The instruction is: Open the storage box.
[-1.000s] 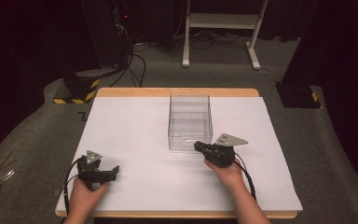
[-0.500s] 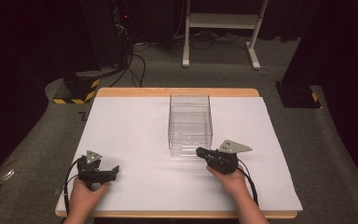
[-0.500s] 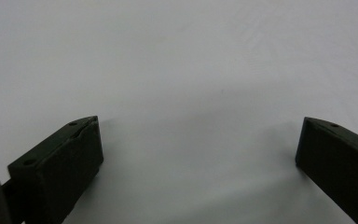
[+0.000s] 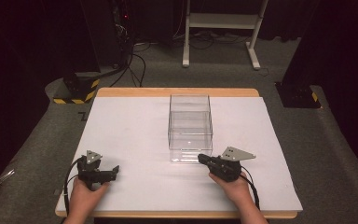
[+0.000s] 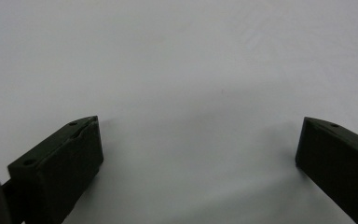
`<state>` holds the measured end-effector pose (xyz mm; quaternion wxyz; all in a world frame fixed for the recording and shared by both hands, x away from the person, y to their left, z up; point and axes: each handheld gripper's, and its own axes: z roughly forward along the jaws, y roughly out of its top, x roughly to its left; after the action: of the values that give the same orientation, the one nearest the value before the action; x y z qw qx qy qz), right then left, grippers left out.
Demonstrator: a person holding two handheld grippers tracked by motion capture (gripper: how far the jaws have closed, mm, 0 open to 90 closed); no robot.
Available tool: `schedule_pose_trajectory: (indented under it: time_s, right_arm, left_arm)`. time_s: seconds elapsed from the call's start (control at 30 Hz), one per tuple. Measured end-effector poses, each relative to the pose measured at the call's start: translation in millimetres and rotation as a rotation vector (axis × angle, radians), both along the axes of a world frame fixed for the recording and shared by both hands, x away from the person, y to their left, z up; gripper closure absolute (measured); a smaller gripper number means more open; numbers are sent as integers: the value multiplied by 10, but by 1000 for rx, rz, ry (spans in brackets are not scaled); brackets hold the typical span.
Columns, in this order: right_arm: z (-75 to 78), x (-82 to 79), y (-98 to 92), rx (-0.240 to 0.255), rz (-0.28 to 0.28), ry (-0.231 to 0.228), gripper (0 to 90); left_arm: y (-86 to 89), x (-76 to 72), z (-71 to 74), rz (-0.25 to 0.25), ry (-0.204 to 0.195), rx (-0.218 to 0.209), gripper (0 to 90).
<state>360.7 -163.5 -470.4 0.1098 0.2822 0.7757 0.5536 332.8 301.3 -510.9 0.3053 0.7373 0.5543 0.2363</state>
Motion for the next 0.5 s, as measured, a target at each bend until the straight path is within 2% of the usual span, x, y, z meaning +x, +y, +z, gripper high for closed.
schedule_pose_trajectory:
  time_s: [0.5]
  right_arm:
    - [-15,-232,-19,12,32,9,858]
  left_arm:
    - [0,0,0,0,-1,0,8]
